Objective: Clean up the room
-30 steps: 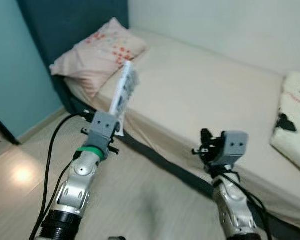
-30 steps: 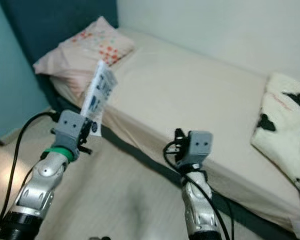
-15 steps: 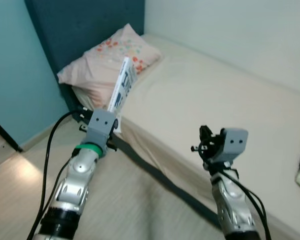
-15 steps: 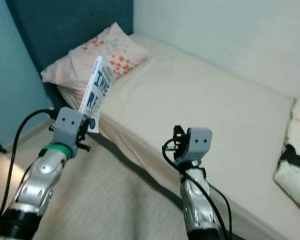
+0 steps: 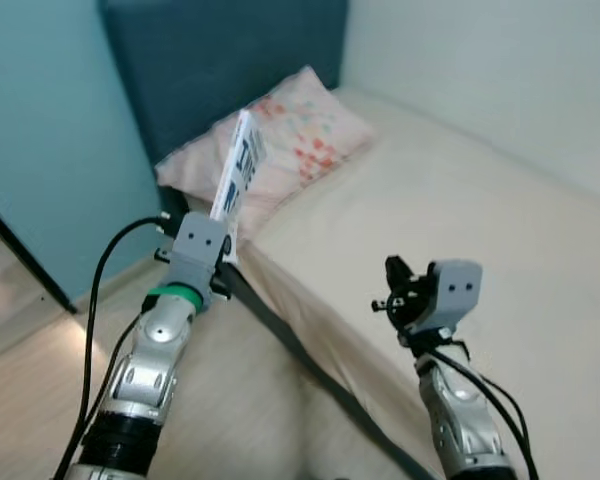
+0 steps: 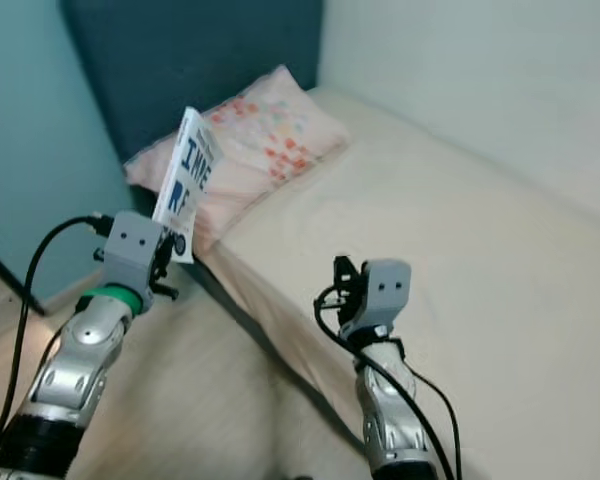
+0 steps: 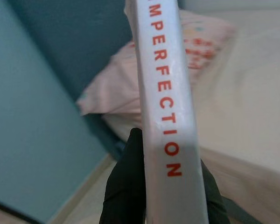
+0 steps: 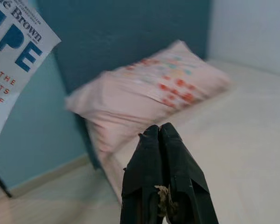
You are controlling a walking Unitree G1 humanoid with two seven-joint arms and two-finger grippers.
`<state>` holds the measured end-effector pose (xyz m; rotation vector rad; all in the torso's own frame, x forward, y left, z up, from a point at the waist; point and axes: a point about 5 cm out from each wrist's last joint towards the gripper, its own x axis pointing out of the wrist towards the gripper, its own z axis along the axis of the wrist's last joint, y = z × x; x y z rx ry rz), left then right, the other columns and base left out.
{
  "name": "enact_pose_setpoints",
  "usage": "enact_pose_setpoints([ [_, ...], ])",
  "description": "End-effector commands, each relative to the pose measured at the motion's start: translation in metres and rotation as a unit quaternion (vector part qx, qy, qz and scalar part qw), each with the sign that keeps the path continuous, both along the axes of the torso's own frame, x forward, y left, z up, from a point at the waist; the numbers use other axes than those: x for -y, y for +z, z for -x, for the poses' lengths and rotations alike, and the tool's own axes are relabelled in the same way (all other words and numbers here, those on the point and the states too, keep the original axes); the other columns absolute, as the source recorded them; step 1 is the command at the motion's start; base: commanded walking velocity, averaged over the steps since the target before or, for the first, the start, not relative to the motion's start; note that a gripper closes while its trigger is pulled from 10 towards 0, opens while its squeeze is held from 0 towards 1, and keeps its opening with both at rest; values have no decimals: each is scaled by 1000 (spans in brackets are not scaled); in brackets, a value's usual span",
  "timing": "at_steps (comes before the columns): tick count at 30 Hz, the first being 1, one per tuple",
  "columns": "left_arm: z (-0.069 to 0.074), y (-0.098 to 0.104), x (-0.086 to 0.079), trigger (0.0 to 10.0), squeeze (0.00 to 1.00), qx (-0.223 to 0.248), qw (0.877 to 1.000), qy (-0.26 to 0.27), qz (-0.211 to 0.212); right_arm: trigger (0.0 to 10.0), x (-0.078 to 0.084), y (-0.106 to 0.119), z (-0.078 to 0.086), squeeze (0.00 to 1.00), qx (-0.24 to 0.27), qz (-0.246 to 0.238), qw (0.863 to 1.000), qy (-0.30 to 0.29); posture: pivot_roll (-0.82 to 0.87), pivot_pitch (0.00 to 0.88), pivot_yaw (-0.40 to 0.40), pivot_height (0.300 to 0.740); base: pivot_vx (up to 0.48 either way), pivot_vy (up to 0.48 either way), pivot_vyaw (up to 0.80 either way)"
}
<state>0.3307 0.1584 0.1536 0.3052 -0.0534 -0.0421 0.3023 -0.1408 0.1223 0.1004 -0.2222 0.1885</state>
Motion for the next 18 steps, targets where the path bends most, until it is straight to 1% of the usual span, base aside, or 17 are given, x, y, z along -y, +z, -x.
enact_pose_setpoints([
  [1, 0, 3, -1, 10000, 0, 10, 1000, 6, -1, 10000, -2, -6, 2, 0, -17, -10, 1000, 5, 20, 65, 15, 740, 458, 0, 0],
  [9, -1, 3, -1, 10000, 0, 10, 1000, 4, 1, 10000, 3, -5, 2, 0, -15, -12, 1000, -11, 20, 65, 15, 740, 458, 0, 0],
  [10, -1, 2, 1, 10000, 0, 10, 1000, -3, 3, 10000, 11, -7, 0, 0, -20, -11, 999, -41, 20, 65, 15, 740, 458, 0, 0],
  [12, -1, 2, 3, 10000, 0, 10, 1000, -8, 4, 10000, 16, -7, -1, 0, -21, -12, 998, -57, 20, 65, 15, 740, 458, 0, 0],
  [18, -1, 3, 4, 10000, 0, 10, 1000, -15, 5, 10000, 18, -6, -1, 0, -19, -20, 998, -63, 16, 68, 15, 740, 457, 0, 0],
])
